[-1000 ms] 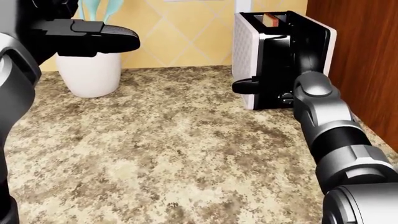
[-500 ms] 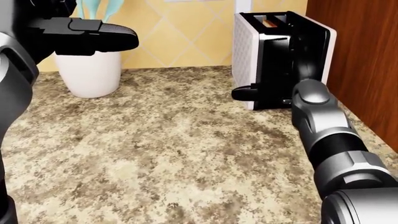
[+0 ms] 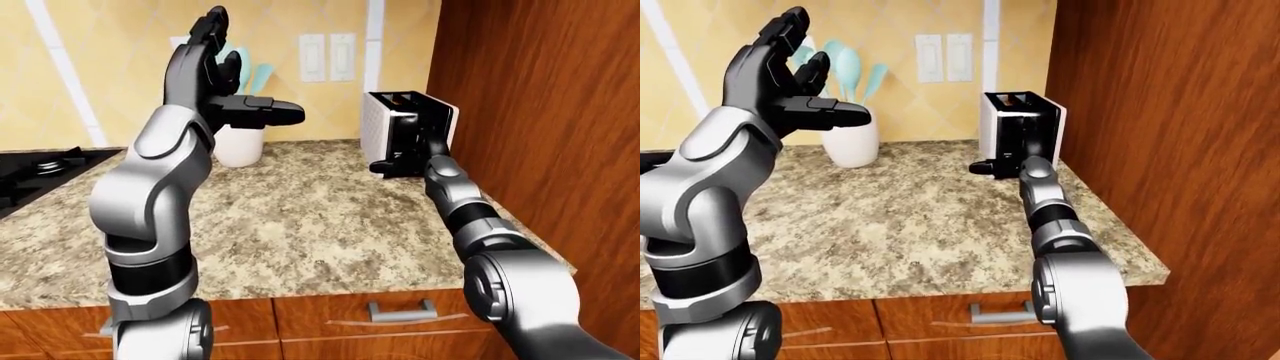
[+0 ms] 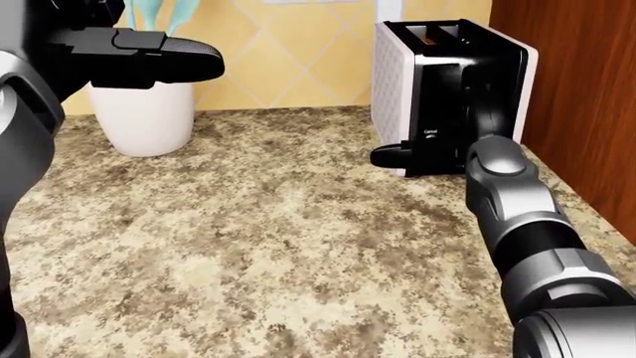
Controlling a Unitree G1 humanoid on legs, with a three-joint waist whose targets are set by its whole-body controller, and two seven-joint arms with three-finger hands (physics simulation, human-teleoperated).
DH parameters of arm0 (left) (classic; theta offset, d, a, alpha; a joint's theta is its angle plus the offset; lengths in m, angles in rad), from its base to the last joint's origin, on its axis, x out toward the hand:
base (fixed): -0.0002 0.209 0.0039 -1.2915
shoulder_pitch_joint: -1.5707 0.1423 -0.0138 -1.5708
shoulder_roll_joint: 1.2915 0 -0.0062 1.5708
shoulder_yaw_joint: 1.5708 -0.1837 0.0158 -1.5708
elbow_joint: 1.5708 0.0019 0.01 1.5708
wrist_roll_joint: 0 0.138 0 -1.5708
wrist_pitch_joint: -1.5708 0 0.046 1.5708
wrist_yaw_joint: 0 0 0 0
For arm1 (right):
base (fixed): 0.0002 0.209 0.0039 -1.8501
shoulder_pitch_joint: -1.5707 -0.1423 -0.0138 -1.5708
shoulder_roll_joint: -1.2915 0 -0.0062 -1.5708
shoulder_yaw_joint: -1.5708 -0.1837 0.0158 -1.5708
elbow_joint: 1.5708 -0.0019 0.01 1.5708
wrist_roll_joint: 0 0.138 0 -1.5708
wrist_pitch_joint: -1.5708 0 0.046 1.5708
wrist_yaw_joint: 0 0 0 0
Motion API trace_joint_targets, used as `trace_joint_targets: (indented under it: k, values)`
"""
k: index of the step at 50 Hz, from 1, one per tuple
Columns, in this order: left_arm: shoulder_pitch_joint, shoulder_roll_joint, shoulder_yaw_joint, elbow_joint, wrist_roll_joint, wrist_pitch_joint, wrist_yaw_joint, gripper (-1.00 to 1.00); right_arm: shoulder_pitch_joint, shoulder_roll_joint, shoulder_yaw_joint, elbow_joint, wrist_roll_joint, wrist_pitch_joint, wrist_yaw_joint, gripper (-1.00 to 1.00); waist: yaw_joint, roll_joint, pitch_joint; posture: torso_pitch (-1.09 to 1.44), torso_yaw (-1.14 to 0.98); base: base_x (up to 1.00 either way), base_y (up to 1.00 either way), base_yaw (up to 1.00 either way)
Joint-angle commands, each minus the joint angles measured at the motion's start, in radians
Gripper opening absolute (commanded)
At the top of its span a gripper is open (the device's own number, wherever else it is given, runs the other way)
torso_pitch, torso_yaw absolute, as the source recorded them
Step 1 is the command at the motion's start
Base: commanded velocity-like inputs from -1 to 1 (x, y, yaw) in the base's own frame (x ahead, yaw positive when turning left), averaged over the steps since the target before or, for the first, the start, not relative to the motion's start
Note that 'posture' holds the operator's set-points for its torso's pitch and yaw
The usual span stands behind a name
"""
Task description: Push down the lever of the toaster to turn it on.
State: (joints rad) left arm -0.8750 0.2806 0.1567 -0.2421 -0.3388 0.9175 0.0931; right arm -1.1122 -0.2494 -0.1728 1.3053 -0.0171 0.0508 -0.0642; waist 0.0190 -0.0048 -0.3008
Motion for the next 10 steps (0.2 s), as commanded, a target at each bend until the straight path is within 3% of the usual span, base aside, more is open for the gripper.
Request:
trace_joint_targets:
  k: [1,10]
  values:
    - [-0.033,0.009,0.01,-0.019,0.003,-0.028,0.0,1.0,-0.025,-0.004,-0.001,-0.011,0.004,0.007,0.005,1.0,0.001,0.001,-0.007,-0.41,0.0,0.0,0.0,0.0]
    - [-0.033,0.008,0.01,-0.018,0.002,-0.028,0.0,1.0,-0.016,-0.007,-0.002,-0.008,0.004,0.005,0.004,1.0,0.001,0.0,-0.007,-0.41,0.0,0.0,0.0,0.0]
